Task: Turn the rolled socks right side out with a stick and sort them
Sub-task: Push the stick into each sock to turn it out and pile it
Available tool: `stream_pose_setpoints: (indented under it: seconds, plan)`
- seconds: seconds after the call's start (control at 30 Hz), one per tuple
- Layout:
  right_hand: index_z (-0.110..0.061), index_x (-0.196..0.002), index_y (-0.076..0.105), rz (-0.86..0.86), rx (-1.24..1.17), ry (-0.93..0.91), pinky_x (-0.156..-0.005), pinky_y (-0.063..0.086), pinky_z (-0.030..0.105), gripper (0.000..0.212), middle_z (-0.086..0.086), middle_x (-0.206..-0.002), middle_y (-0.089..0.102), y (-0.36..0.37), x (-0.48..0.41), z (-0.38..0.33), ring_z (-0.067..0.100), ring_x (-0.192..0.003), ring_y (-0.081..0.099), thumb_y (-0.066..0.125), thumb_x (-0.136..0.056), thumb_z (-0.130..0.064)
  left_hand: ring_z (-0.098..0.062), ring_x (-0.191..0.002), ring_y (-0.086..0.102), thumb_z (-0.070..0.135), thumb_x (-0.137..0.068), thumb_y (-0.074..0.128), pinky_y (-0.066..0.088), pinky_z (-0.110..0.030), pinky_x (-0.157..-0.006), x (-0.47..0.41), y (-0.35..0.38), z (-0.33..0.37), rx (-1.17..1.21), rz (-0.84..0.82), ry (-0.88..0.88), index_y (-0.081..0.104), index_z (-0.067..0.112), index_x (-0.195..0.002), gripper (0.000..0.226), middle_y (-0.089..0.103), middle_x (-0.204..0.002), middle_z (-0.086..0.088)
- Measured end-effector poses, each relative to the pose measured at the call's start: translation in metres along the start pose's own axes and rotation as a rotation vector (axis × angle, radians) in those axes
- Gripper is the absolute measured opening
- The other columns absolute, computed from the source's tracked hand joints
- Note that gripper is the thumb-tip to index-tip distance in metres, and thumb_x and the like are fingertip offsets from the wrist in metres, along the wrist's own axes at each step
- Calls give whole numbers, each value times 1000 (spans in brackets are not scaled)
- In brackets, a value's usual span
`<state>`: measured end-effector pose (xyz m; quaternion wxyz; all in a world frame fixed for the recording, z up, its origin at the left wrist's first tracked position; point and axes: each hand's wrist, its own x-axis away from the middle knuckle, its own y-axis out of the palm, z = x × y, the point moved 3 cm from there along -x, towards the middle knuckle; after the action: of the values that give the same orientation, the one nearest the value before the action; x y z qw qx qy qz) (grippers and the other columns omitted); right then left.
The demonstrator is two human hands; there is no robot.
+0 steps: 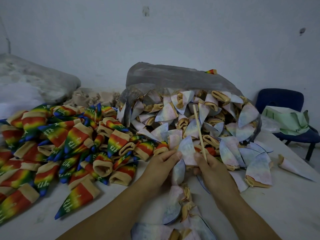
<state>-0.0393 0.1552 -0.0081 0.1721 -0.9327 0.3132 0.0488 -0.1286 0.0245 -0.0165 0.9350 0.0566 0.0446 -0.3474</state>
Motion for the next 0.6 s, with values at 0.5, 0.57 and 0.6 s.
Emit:
stream_pose_setpoints:
  seconds: [0.5,0.57,0.6]
  plan:
    - [-26,-133,53,-38,587,-339,-100,38,27,42,-3,-144,45,11,1,-13,11,-132,40,51,-94,-38,-23,-100,69,55,-74,68,56,-27,-82,-1,-6,-1,216,62,-35,71,-3,-101,64,72,-111,-14]
    - [-22,-125,62,26,531,-353,-91,40,22,33,-2,-130,59,7,2,-15,13,-119,53,54,-94,-30,-15,-104,69,51,-85,63,53,-18,-81,3,-1,3,163,-8,-16,78,13,-99,43,74,-109,-4]
    - [-19,-121,65,41,508,-352,-86,41,20,29,-1,-122,63,7,2,-15,14,-109,58,54,-95,-26,-8,-102,69,49,-87,61,51,-14,-80,5,1,6,126,-36,-1,79,20,-97,35,75,-105,6]
